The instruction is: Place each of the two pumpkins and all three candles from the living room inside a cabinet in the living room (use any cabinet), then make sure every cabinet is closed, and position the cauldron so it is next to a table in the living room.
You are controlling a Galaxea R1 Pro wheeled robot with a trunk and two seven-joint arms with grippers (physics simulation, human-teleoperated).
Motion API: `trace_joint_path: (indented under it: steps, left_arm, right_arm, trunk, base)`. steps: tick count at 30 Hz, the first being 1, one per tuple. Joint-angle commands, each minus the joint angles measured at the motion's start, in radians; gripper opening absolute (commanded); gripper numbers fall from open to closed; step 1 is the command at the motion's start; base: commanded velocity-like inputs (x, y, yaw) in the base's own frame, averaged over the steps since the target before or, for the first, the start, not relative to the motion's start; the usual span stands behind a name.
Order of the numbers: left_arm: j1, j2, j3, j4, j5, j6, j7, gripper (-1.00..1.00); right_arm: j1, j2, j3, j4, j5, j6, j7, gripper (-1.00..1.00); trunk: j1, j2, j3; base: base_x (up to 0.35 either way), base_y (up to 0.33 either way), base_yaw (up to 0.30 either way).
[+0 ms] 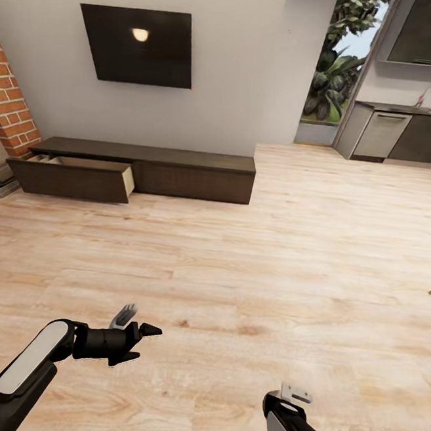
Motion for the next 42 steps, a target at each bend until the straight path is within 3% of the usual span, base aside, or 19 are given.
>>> trace_joint_path:
  steps: [1, 18, 42]
  left_arm:
    - [-0.001, 0.001, -0.001, -0.001, 0.011, -0.001, 0.010, 1.00]
    - [-0.001, 0.001, -0.001, 0.001, 0.012, -0.001, 0.011, 1.00]
    - [-0.001, 0.005, -0.001, 0.001, 0.013, -0.001, 0.009, 1.00]
  right_arm:
    - [0.000, 0.000, 0.009, -0.002, -0.004, 0.005, -0.007, -1.00]
    - [-0.001, 0.000, 0.009, -0.002, -0.004, 0.005, -0.008, -1.00]
    - [0.000, 0.000, 0.009, -0.002, -0.004, 0.005, -0.009, -1.00]
  trunk:
    - [0.000, 0.000, -0.001]
    - [0.000, 0.000, -0.001]
    - [0.000, 0.000, -0.001]
  base:
    - [0.298, 0.000, 0.000]
    - [0.294, 0.000, 0.033]
    - [0.274, -0.021, 0.135]
